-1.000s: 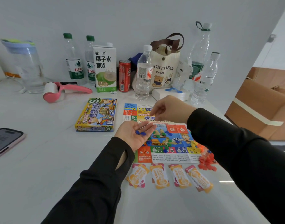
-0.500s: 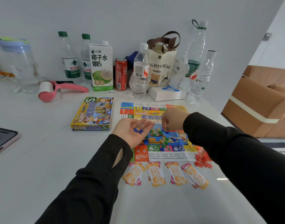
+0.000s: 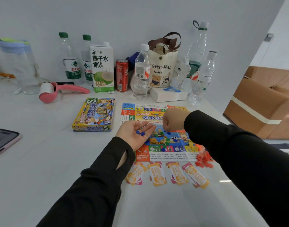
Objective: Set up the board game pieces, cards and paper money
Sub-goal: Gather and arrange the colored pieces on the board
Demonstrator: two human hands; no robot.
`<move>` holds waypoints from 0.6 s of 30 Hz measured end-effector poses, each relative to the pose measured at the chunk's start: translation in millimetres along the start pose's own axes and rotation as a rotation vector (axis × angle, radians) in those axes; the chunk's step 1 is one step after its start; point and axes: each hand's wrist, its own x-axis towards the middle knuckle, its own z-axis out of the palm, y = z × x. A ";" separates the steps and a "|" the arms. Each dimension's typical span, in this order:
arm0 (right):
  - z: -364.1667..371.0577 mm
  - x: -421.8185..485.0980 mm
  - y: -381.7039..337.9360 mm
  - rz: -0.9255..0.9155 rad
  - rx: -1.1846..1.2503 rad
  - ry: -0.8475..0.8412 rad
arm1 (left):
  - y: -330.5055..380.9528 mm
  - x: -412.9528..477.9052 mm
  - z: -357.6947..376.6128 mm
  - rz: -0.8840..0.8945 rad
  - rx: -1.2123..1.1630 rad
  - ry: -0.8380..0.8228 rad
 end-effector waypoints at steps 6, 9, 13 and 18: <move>-5.2 -12.5 11.5 -0.039 0.117 -0.007 | -0.7 4.8 -1.5 0.004 0.015 0.001; -2.8 -13.4 9.6 -0.083 0.036 -0.046 | -1.2 5.3 -1.4 0.008 0.026 -0.001; 0.2 -9.8 10.9 -0.128 0.040 0.007 | -2.5 5.0 -0.6 0.017 0.030 -0.005; -1.9 -2.8 8.9 -0.131 0.040 -0.011 | -2.6 5.5 -1.6 0.019 0.030 -0.005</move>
